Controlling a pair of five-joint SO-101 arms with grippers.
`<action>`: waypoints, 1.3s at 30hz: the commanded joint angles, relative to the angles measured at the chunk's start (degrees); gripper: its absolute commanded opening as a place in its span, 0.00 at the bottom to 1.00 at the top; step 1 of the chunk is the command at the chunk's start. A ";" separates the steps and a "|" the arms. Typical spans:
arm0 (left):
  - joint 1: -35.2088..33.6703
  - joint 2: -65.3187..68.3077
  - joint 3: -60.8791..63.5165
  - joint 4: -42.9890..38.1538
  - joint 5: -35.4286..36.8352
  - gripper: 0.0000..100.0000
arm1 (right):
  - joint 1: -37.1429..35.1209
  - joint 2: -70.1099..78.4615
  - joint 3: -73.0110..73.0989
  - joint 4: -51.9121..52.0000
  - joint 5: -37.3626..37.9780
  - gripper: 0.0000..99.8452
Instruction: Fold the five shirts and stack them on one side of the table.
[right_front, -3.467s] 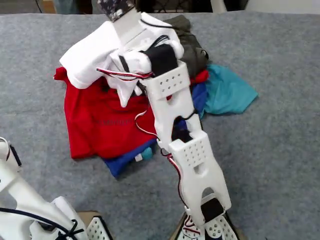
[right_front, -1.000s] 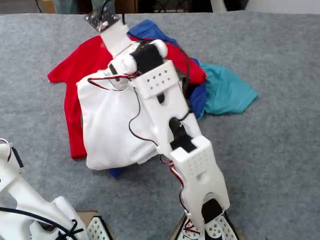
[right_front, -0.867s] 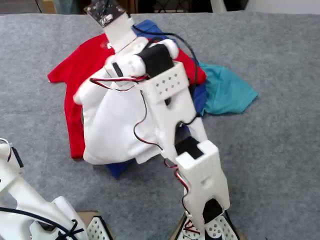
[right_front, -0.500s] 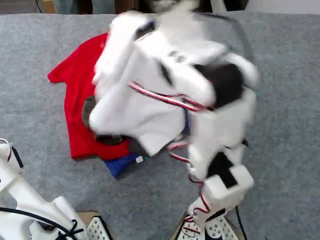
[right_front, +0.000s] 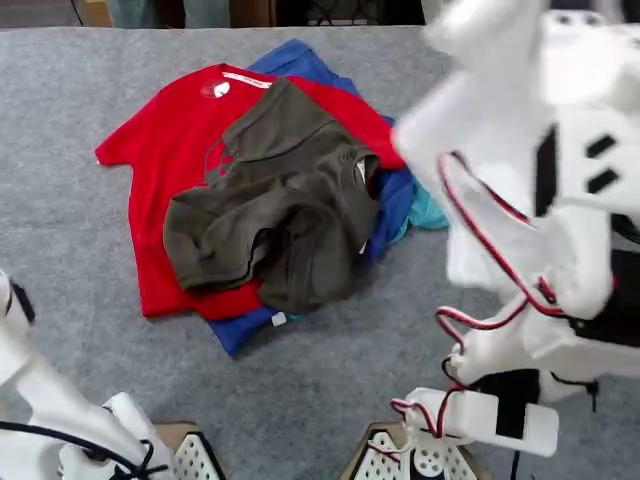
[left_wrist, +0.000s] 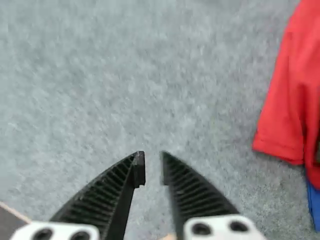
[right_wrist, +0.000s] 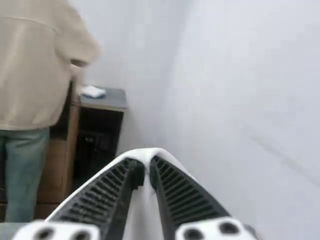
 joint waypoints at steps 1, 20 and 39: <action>7.34 0.09 -7.43 0.35 7.74 0.25 | 6.59 -1.98 -1.71 8.70 -0.18 0.01; 57.71 32.79 -23.43 -9.41 20.66 0.25 | 18.46 0.84 67.74 1.93 0.09 0.01; 58.33 85.27 -63.60 -9.41 21.01 0.30 | 16.18 1.80 120.66 -48.62 0.09 0.01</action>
